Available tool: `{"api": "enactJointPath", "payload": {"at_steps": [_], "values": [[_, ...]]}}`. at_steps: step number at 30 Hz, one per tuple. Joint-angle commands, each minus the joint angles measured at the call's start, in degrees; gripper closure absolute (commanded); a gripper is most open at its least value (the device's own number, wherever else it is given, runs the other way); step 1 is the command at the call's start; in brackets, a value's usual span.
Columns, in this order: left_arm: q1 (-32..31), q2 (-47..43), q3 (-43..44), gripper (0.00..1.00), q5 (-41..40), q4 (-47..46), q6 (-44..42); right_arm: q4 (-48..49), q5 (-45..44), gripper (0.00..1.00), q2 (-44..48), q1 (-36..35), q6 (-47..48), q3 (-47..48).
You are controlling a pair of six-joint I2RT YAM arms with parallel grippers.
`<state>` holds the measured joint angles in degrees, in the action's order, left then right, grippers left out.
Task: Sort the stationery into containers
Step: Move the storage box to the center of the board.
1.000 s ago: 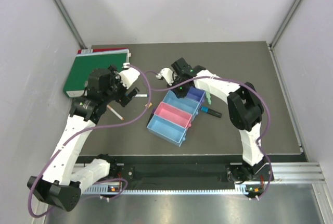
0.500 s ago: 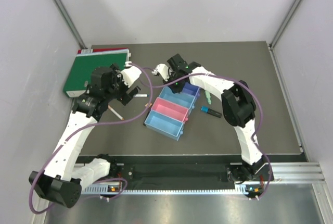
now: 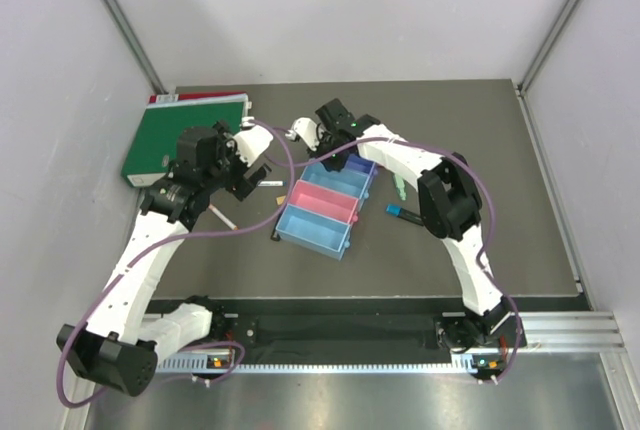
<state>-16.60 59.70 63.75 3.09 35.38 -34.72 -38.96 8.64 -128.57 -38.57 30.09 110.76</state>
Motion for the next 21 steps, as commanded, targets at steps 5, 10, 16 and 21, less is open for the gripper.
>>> {"api": "enactJointPath", "payload": {"at_steps": [5,10,16,21], "values": [[0.0,0.9,1.6,0.01,-0.2,-4.3,-0.5,7.8,-4.5,1.0,-3.1,0.0,5.3,4.6],[0.0,1.1,1.6,0.01,-0.1,-4.4,-0.8,8.5,-4.5,1.0,-4.7,0.2,6.3,6.4],[0.0,1.3,1.6,0.01,-0.1,-4.4,-0.7,10.6,-6.8,1.0,-6.5,0.2,6.7,8.9],[0.0,1.5,1.3,0.01,-0.2,-4.4,-0.7,13.3,-10.8,1.0,-8.4,1.9,3.4,11.8]]}}
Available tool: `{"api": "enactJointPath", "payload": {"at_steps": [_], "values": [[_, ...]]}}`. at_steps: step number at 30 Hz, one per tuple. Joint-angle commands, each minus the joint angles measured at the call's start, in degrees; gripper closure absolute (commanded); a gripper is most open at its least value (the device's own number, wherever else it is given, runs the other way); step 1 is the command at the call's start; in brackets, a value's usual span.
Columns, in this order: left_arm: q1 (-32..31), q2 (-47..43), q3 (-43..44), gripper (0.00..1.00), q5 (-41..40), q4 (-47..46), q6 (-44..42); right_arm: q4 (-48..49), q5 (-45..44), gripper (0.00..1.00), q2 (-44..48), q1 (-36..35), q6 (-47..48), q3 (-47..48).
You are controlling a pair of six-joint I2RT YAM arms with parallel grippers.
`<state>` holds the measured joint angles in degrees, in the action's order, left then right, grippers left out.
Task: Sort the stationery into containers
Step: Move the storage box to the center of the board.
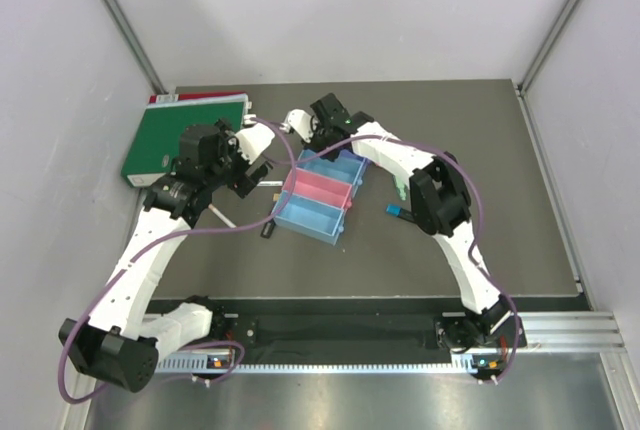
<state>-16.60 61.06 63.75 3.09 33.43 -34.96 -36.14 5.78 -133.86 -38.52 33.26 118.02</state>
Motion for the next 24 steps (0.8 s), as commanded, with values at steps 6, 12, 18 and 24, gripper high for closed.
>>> {"api": "enactJointPath", "payload": {"at_steps": [6,12,18,24], "values": [[0.0,0.4,1.4,0.01,-0.3,-2.3,-0.7,12.5,-10.1,1.0,-4.6,4.2,-2.2,6.3],[0.0,1.4,1.7,0.01,-0.5,-2.1,-0.5,13.6,-12.1,1.0,-5.0,6.5,-5.7,6.9],[-0.1,3.5,3.4,0.01,-0.6,-2.2,-0.6,13.6,-12.8,1.0,-5.0,9.1,-6.9,6.9],[0.0,5.6,4.6,0.01,-0.5,-2.8,-0.8,13.9,-13.1,1.0,-5.1,11.0,-7.2,7.0]]}}
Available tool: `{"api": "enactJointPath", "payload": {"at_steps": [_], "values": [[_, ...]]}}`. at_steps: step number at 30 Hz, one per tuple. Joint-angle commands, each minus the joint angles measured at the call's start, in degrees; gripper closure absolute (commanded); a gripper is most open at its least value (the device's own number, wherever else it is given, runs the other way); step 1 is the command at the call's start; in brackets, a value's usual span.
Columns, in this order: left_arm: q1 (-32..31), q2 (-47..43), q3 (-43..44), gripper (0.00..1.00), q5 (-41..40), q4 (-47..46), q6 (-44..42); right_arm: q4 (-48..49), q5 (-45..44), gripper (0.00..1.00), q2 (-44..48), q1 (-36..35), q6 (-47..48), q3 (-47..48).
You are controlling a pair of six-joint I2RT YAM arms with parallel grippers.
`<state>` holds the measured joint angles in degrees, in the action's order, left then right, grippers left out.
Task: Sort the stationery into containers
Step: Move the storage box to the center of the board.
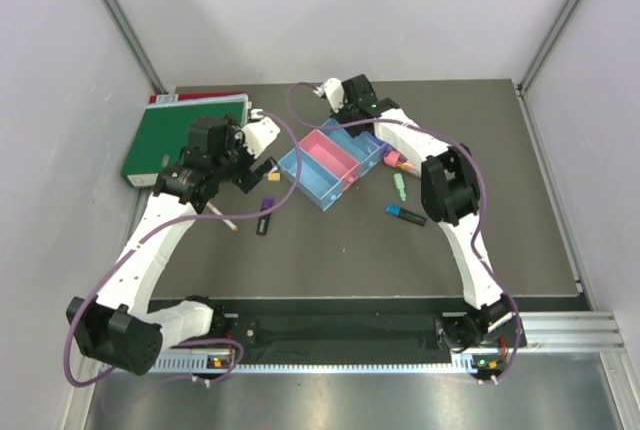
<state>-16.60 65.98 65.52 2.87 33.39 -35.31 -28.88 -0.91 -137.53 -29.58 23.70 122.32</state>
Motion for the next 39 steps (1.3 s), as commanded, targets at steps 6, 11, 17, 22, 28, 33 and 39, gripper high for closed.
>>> {"api": "enactJointPath", "payload": {"at_steps": [6,11,17,22,28,33,39], "values": [[0.0,2.1,3.8,0.01,-0.3,-3.3,-0.5,7.3,-8.1,1.0,-1.8,3.6,1.3,2.8],[0.0,2.4,3.8,0.01,-0.2,-3.2,-0.5,7.6,-11.4,1.0,-2.0,5.2,-3.4,3.2],[0.0,3.1,3.3,0.01,0.4,-4.1,-0.3,6.0,-13.1,1.0,-1.8,6.2,-9.5,3.3],[0.0,3.8,2.8,0.01,1.0,-4.8,0.0,3.7,-13.3,1.0,-1.2,6.3,-14.3,1.5],[0.0,4.4,3.0,0.01,1.8,-5.5,0.4,2.4,-14.9,1.0,1.7,6.0,-19.7,-4.0],[0.1,4.2,3.0,0.01,2.7,-5.5,0.6,1.4,-15.8,1.0,4.3,5.9,-22.5,-6.2],[0.2,4.0,2.9,0.01,3.5,-5.4,0.9,-0.1,-14.3,1.0,7.6,5.2,-28.2,-11.5]]}}
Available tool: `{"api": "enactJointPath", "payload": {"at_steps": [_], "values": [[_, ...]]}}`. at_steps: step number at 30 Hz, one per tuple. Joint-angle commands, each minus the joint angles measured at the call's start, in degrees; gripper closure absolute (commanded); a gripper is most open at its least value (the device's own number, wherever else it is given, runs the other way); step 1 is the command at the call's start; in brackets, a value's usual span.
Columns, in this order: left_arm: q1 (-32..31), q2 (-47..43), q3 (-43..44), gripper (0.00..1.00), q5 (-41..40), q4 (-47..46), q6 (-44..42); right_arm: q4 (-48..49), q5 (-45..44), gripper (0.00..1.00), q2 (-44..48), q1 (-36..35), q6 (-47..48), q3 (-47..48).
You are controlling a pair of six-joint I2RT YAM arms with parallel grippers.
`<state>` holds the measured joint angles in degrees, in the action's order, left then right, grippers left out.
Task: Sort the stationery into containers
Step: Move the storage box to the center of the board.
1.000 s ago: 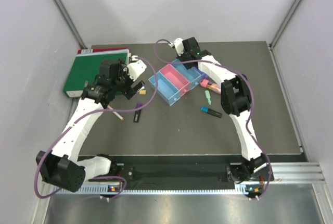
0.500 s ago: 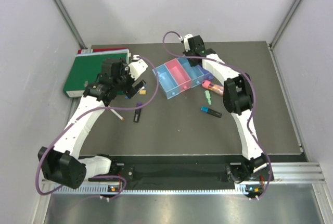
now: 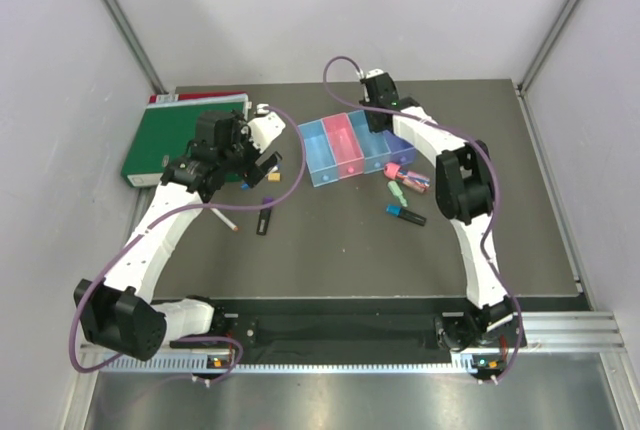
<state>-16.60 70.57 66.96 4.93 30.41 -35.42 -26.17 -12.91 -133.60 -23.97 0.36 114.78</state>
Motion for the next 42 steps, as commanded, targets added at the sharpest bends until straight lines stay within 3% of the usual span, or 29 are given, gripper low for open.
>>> {"api": "enactJointPath", "payload": {"at_steps": [1,26,31,36,42], "values": [[0.2,-0.8,1.2,0.01,1.7,-2.2,1.1,-3.0,-1.9,1.0,4.1,-0.6,-5.2,-4.7],[0.3,-1.3,0.9,0.01,3.2,-2.8,1.6,-5.5,8.4,1.0,11.3,-4.1,-20.1,-20.0],[0.3,-1.1,1.0,0.01,3.1,-2.6,1.5,-6.3,6.4,1.0,11.1,-4.3,-23.6,-21.2],[0.3,-0.2,1.9,0.01,3.1,-2.6,1.3,-7.5,-1.8,1.0,10.9,-4.5,-25.1,-20.5],[0.3,0.7,2.6,0.01,3.1,-3.0,1.5,-7.8,-3.6,1.0,11.0,-4.1,-26.2,-21.4]]}}
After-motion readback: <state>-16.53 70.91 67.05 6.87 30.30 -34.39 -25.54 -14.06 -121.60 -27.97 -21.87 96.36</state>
